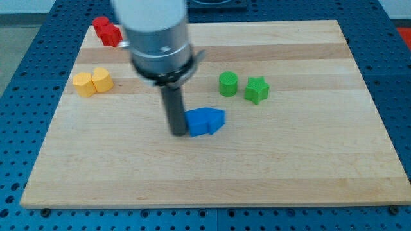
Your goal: Push the blue blocks into the green circle
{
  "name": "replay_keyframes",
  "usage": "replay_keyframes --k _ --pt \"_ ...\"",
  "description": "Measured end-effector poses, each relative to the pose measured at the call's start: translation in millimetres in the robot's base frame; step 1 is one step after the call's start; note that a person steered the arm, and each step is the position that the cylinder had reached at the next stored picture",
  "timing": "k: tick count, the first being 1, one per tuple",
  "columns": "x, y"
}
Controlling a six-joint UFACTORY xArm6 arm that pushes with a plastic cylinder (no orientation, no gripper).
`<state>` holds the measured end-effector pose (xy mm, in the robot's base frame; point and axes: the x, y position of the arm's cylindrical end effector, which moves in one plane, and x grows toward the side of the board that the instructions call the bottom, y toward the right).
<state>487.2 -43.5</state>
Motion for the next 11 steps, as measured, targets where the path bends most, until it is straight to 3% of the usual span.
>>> replay_keyframes --k 1,3,4,5,7,8,10,11 --pt "-12 18" --pt "41 28" --pt "38 115" --pt "14 129" --pt "-27 73" --pt "-29 72" --pt "29 44" --pt "15 24"
